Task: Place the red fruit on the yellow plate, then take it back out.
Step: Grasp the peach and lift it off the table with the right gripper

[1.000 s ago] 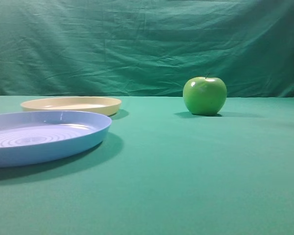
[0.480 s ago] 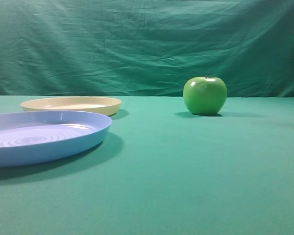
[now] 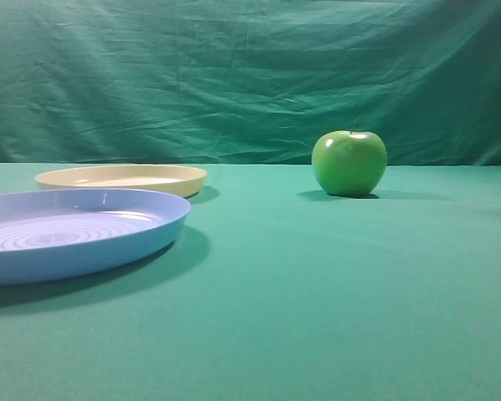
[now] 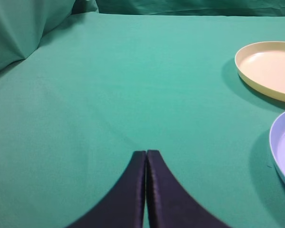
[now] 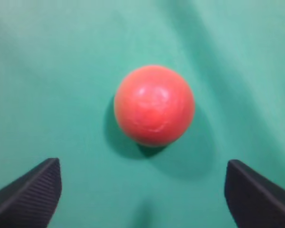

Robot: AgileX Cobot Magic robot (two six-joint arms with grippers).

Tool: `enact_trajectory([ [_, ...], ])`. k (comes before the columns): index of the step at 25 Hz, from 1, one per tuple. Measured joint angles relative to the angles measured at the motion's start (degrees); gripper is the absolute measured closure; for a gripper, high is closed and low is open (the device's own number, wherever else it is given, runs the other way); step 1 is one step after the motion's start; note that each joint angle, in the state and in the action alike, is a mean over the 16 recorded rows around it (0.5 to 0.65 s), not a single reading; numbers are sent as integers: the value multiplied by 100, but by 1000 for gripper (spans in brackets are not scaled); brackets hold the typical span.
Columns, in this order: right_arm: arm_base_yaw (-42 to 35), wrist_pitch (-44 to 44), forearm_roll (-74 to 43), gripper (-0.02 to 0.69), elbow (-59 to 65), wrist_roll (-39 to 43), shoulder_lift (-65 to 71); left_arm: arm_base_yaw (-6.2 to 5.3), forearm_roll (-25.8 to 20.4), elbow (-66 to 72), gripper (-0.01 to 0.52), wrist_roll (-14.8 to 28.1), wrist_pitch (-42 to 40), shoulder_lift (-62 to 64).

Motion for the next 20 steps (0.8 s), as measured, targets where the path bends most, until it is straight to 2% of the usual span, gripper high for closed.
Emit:
enact_trajectory([
  [4,0,-448,0,40,0,121,528,0,0,0,514,0,0,0],
  [8,0,-828,0,25,-1,191,1026,0,0,0,514,-1,0,0],
  [13,0,-1158,0,94,-10,269,1522,0,0,0,514,-5,0,0],
  [20,1,-1267,0,288,-131,366,1883,0,0,0,514,-9,0,0],
])
